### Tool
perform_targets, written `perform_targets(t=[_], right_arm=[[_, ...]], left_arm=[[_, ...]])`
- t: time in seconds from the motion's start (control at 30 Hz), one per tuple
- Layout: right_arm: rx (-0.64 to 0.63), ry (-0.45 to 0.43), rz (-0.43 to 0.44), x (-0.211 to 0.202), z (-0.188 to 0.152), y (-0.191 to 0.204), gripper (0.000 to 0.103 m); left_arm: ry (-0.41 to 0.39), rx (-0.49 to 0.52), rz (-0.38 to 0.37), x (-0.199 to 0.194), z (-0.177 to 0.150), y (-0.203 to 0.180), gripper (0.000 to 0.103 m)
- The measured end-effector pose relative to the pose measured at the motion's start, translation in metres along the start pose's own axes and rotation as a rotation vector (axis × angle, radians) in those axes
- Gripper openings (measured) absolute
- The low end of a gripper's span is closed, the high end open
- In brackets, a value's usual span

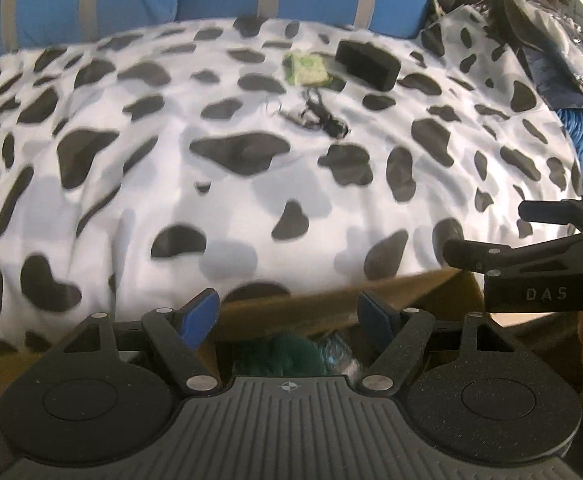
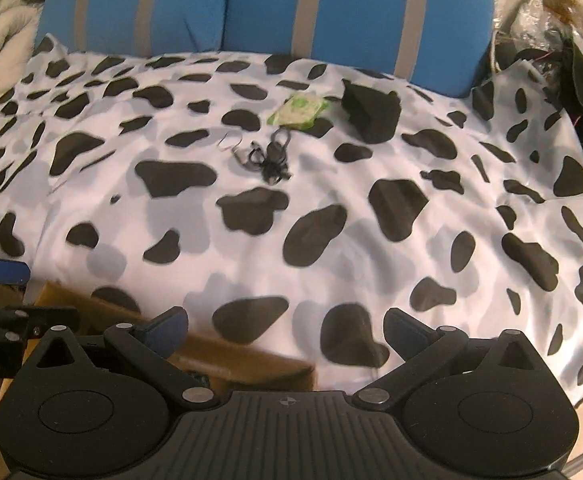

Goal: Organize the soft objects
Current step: 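Move both tools back over the bed toward the grey cable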

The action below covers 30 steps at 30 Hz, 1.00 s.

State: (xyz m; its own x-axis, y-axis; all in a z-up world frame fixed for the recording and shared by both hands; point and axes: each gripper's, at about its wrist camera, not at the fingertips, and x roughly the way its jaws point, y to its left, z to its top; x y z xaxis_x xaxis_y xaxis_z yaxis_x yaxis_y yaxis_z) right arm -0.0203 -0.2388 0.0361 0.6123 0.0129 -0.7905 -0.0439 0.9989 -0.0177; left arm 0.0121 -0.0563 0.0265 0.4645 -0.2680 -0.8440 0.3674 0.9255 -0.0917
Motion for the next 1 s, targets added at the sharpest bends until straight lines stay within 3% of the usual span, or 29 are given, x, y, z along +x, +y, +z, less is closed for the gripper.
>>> perform_targets(t=[0.33, 0.63, 1.0], right_arm=[[-0.007, -0.019, -0.037, 0.014, 0.016, -0.015, 0.103], [0.000, -0.043, 0.042, 0.029, 0.040, -0.027, 0.103], [-0.052, -0.029, 0.101, 0.054, 0.063, -0.023, 0.103]], left_arm=[[-0.136, 0.072, 0.004, 0.006, 0.022, -0.003, 0.075], [-0.182, 0.102, 0.015, 0.015, 0.042, 0.000, 0.075], [-0.171, 0.142, 0.021, 0.031, 0.061, 0.008, 0.075]])
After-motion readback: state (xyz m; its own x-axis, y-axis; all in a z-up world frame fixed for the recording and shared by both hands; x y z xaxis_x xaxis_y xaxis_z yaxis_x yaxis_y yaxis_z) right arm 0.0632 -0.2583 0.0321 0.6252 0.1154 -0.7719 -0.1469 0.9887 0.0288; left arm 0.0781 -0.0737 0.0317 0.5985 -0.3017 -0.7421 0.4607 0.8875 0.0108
